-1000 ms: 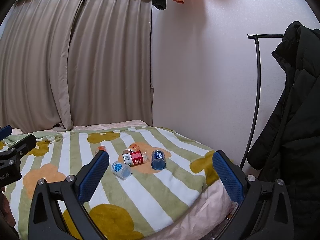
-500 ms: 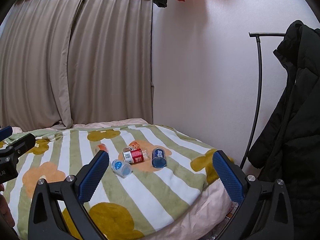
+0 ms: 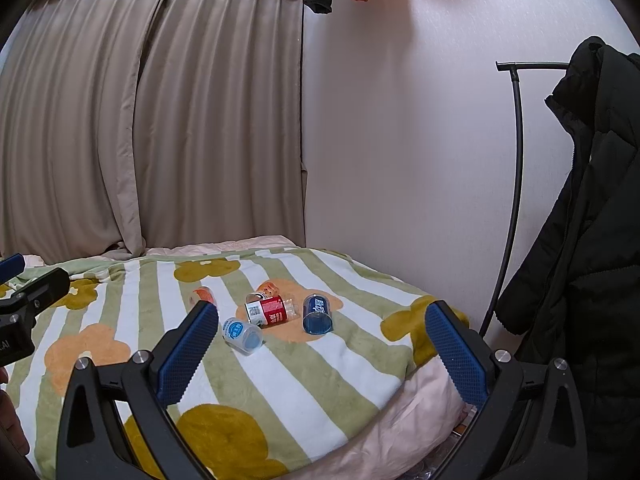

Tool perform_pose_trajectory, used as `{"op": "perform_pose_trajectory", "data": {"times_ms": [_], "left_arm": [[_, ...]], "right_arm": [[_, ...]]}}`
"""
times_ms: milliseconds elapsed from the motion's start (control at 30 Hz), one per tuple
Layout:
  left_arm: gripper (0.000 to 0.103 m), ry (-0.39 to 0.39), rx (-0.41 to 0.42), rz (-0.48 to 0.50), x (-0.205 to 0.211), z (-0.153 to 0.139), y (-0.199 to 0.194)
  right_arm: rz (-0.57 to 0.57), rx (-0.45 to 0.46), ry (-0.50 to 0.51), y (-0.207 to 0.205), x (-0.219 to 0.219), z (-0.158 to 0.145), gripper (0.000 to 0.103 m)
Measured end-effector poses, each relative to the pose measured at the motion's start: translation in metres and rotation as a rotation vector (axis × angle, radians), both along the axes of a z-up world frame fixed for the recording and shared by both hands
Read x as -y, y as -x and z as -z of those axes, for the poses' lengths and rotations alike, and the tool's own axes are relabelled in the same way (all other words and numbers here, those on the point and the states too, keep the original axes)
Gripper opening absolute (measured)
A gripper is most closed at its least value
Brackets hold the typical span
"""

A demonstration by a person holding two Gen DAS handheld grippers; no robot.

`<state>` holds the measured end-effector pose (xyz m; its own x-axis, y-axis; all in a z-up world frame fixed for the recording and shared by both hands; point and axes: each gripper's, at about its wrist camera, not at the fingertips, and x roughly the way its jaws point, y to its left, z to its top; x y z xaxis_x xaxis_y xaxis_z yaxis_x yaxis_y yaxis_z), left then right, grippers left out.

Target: Flip cup upside down

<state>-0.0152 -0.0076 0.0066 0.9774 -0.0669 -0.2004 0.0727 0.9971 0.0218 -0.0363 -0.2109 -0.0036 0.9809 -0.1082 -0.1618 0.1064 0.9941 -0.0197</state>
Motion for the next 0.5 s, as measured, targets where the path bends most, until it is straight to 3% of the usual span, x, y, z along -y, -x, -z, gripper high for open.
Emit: {"op": "perform_pose_trajectory", "data": {"times_ms": [500], "left_arm": [[0.103, 0.004, -0.004, 0.004, -0.0019, 0.0023, 0.0012]], "right_arm": [[-0.008, 0.004, 0.006, 0.0022, -0.0024, 0.0069, 0.103]]}}
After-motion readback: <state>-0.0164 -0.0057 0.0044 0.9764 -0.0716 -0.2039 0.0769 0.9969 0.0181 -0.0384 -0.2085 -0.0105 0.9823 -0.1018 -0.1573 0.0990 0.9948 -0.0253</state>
